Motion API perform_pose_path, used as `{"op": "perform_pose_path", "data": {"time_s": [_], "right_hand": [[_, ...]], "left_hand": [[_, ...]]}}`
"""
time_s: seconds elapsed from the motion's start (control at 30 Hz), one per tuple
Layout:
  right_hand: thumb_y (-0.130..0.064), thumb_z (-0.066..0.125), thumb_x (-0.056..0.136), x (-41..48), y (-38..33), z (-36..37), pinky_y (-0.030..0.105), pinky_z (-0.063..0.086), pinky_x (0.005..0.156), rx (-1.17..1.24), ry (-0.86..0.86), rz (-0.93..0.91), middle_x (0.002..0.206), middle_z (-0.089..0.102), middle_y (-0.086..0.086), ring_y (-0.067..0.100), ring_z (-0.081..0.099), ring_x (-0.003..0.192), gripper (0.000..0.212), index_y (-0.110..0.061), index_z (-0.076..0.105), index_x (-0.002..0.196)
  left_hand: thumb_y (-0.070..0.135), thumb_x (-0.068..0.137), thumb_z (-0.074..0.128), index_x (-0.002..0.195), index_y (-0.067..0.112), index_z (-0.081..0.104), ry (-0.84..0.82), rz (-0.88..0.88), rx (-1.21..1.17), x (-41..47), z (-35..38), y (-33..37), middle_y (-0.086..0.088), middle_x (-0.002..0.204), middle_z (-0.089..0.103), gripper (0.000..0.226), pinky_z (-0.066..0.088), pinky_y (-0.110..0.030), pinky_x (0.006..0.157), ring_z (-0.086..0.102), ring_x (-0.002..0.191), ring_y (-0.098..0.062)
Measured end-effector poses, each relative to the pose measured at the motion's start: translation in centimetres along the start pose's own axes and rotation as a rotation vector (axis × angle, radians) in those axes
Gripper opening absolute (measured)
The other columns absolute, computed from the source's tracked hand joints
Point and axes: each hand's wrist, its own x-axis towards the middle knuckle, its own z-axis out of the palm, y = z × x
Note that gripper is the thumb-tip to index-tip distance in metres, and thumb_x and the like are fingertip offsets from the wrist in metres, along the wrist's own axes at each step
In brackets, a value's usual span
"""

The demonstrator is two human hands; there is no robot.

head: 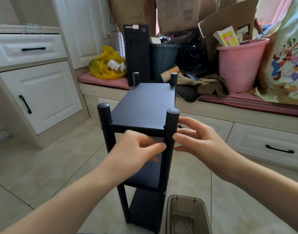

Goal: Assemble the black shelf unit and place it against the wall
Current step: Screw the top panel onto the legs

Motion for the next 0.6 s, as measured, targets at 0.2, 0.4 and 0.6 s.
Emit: {"op": "perform_pose_path", "data": {"time_s": [0.2, 0.4, 0.6], "right_hand": [[-0.013, 0.068, 0.089, 0.5, 0.0, -0.4, 0.04, 0.053, 0.093, 0.103, -0.019, 0.069, 0.105, 0.075, 0.003, 0.016, 0.07, 0.101, 0.037, -0.032, 0.065, 0.121], [-0.019, 0.069, 0.087, 0.5, -0.1, -0.7, 0.045, 0.051, 0.098, 0.144, -0.056, 0.109, 0.109, 0.074, 0.005, 0.018, 0.068, 0.107, 0.037, -0.035, 0.066, 0.121], [-0.038, 0.062, 0.088, 0.5, -0.1, -0.6, 0.045, 0.055, 0.093, 0.208, -0.038, 0.135, 0.111, 0.073, 0.003, 0.022, 0.068, 0.107, 0.032, -0.026, 0.061, 0.117]], "left_hand": [[0.055, 0.078, 0.068, 0.089, 0.028, 0.073, 0.446, 0.593, 0.524, 0.2, 0.3, 0.8, 0.019, 0.079, 0.056, 0.03, 0.049, -0.017, 0.072, 0.056, 0.08, -0.002], [0.061, 0.073, 0.065, 0.111, 0.019, 0.068, 0.329, 0.518, 0.57, 2.2, 0.8, 0.3, 0.01, 0.102, 0.063, 0.057, 0.051, -0.039, 0.088, 0.05, 0.103, -0.008], [0.053, 0.073, 0.073, 0.105, 0.023, 0.071, 0.332, 0.506, 0.53, 2.5, 1.0, 0.3, 0.019, 0.094, 0.058, 0.043, 0.049, -0.036, 0.085, 0.05, 0.097, -0.004]]}}
